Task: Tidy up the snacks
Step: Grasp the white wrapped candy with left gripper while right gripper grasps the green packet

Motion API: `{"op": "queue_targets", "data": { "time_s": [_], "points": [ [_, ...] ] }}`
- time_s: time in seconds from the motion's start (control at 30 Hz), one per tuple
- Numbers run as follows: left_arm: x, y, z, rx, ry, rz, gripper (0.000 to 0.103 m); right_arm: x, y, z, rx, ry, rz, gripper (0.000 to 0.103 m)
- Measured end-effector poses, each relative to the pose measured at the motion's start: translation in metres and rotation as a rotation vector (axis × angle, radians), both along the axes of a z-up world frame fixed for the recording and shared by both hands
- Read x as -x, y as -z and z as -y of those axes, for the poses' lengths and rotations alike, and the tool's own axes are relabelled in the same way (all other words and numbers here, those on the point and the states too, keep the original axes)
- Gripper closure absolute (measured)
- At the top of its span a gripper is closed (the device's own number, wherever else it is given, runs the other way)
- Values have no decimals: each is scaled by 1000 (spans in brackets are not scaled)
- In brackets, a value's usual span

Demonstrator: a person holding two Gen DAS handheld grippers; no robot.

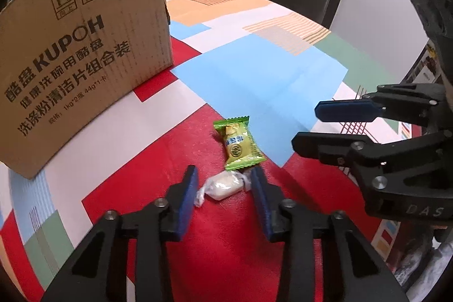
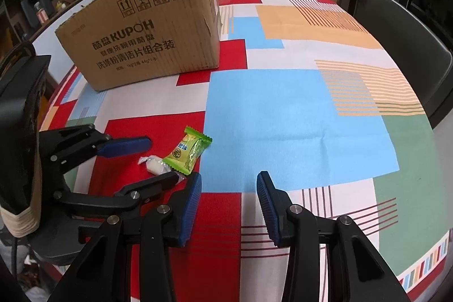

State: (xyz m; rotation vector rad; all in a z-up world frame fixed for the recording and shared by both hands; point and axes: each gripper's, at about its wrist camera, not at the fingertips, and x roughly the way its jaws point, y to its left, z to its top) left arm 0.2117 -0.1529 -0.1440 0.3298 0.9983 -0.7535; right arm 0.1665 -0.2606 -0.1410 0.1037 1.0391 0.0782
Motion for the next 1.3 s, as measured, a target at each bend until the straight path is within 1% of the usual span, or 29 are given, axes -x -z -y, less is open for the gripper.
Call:
{"op": "queue_targets", "data": {
  "time_s": [0.23, 0.37, 0.43, 0.63, 0.9, 1.0, 1.3],
  "points": [
    [5, -1, -6, 29, -10, -22, 73, -1, 2, -2, -10, -7, -8, 61],
    [11, -3, -15, 40, -39, -20, 76, -1, 3, -6, -19, -15, -12, 61],
    [13, -6, -23, 48, -71, -17, 77, -1, 3, -8, -20, -19, -11, 61],
    [9, -9, -38, 83, -122, -26, 77, -6, 1, -19, -19, -40, -6, 61],
    [-1, -18, -61, 111, -225, 2, 77, -19, -1, -32, -27, -54, 5, 61],
    [-5, -21, -67, 114, -246, 17, 77, -27, 2, -35, -34, -51, -1, 61],
    [-13, -29, -76, 142, -282, 40, 77, -43, 15, -46, -8, -65, -30, 62]
  ]
}}
